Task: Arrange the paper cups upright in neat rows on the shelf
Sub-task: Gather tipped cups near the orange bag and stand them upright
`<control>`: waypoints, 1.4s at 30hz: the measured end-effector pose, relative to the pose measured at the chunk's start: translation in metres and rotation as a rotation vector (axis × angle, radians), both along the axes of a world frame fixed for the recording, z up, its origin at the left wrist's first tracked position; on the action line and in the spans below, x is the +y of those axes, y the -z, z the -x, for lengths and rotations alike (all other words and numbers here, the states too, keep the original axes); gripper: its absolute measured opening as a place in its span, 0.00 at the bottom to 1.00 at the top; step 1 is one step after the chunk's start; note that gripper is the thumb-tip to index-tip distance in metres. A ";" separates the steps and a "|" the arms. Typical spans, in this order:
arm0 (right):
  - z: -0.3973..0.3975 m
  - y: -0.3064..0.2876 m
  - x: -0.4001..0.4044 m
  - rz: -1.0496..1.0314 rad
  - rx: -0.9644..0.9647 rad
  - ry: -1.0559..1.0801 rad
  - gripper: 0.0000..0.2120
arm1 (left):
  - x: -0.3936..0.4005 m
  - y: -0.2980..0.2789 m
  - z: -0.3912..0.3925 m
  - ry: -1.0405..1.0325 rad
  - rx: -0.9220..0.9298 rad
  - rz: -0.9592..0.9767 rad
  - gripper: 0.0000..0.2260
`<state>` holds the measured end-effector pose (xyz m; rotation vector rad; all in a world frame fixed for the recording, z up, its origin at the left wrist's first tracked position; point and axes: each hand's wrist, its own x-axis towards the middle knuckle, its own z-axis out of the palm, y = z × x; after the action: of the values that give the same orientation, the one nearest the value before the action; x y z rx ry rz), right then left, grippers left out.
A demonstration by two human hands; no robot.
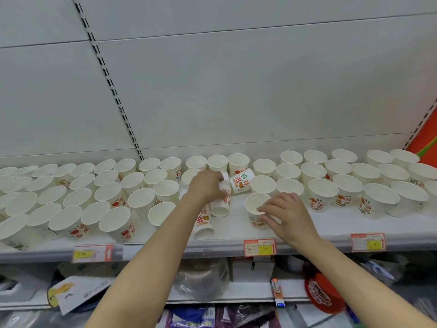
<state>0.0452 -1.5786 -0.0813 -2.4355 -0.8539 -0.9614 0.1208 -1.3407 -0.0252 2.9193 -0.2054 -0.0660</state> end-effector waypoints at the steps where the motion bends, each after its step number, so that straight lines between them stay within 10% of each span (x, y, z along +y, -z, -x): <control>1: 0.001 -0.001 0.002 -0.034 0.014 0.017 0.08 | 0.000 0.003 -0.005 0.019 0.028 -0.020 0.24; 13: -0.094 -0.061 0.033 -0.207 0.481 0.393 0.04 | 0.016 0.002 0.029 0.034 -0.008 0.491 0.02; 26: -0.128 -0.045 0.054 0.093 0.605 0.656 0.12 | 0.015 0.030 0.057 -0.018 -0.170 0.440 0.05; 35: -0.112 -0.049 0.059 -0.298 0.674 0.402 0.08 | 0.009 0.030 0.062 -0.075 -0.177 0.424 0.06; 42: -0.099 -0.039 0.049 0.078 0.406 0.215 0.04 | -0.001 0.031 0.070 -0.040 -0.191 0.466 0.07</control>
<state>0.1446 -1.5293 -0.0427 -2.6952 -0.5041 -0.4739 0.0511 -1.3416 -0.0562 2.4608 -0.1661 0.2357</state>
